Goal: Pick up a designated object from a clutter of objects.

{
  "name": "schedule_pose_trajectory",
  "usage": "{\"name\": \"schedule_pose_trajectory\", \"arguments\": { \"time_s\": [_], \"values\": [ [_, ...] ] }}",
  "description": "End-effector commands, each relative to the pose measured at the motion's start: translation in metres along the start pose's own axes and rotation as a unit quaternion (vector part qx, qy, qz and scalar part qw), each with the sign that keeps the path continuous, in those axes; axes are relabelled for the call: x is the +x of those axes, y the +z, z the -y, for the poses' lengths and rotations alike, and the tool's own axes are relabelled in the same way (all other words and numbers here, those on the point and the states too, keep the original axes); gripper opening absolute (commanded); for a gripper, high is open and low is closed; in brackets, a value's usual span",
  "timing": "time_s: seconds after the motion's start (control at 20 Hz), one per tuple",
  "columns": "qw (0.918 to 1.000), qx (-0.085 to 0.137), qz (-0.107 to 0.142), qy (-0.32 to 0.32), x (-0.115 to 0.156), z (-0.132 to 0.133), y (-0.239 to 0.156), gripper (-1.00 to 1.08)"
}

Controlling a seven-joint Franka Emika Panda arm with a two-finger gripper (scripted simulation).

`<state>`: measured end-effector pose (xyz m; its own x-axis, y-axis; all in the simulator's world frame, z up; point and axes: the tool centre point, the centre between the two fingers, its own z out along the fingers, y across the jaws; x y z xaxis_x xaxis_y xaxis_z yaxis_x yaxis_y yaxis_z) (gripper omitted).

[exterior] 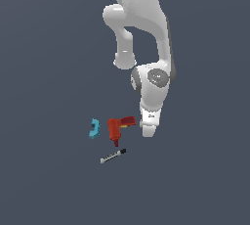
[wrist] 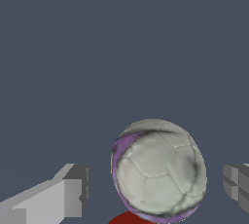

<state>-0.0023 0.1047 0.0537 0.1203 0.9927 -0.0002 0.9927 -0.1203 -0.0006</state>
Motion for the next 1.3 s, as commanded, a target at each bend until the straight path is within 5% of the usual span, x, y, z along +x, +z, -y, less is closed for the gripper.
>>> {"name": "schedule_pose_trajectory", "arguments": {
  "time_s": [0.0, 0.25, 0.3, 1.25],
  "values": [
    [1.0000, 0.000, 0.000, 0.000, 0.000, 0.000, 0.010, 1.00],
    [1.0000, 0.000, 0.000, -0.001, 0.000, -0.001, 0.017, 1.00],
    [1.0000, 0.000, 0.000, -0.001, 0.000, -0.001, 0.017, -1.00],
    [1.0000, -0.001, 0.000, -0.001, -0.012, 0.004, 0.001, -1.00]
  ]
}}
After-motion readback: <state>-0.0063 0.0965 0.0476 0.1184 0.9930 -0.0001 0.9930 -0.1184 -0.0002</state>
